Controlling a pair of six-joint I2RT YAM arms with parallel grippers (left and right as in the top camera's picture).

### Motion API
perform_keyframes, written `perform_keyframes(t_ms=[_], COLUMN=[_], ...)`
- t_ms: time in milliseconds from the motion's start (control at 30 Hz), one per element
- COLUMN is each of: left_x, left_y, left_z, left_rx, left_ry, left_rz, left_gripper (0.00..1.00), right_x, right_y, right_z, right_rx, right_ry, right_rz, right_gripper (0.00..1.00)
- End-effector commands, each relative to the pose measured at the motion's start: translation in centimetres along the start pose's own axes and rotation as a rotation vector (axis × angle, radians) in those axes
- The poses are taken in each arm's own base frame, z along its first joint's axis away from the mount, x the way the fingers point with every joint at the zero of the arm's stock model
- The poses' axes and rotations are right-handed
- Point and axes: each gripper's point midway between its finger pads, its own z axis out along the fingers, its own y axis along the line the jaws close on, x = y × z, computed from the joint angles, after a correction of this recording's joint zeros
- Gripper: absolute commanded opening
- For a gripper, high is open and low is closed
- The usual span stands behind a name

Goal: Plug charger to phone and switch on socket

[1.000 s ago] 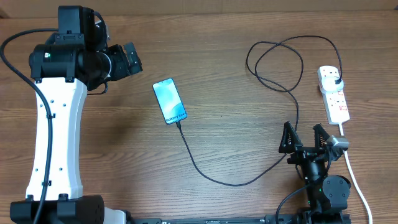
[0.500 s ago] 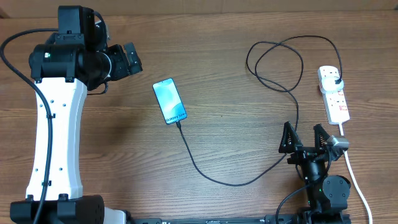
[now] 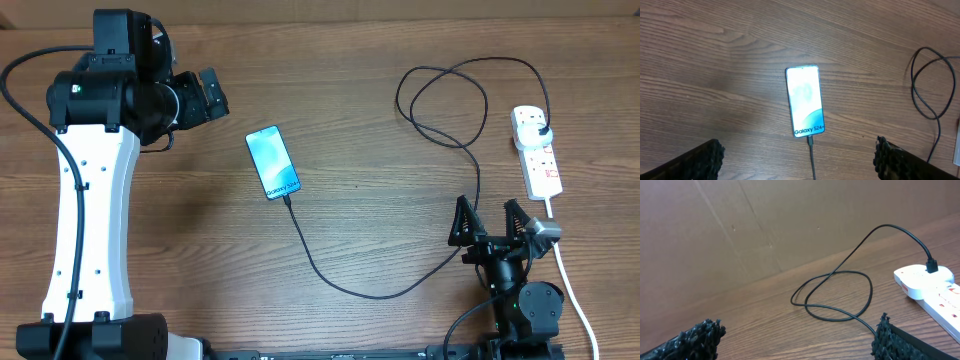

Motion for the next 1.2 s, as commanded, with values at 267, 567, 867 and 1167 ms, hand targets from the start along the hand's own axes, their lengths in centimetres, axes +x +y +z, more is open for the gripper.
perform_keyframes(t_ms=[267,567,867,1167], left_x=[-0.2,-0.6,-0.6,-0.7], left_y=[-0.3,0.7,0.6,0.0], left_z=[-0.7,-1.3,-1.8,-5.4], left_rx=[0.010,-0.045,-0.043,0.002], left_ry=[-0.018,-0.053,-0.067,-0.192], left_rz=[0.021,0.021,0.022,0.040], left_gripper=[0.99,1.00,0.99,1.00], right_x=[0.1,0.1,0.1,0.1], right_y=[-0.3,-0.3,-0.3,-0.3], right_z=[0.0,0.0,0.0,0.0], right_rx=[0.011,0.011,0.011,0.011], right_ry=[-0.009,-0.009,-0.009,-0.009], right_rz=[-0.003,-0.003,-0.003,-0.003], right_gripper=[1.00,1.00,1.00,1.00])
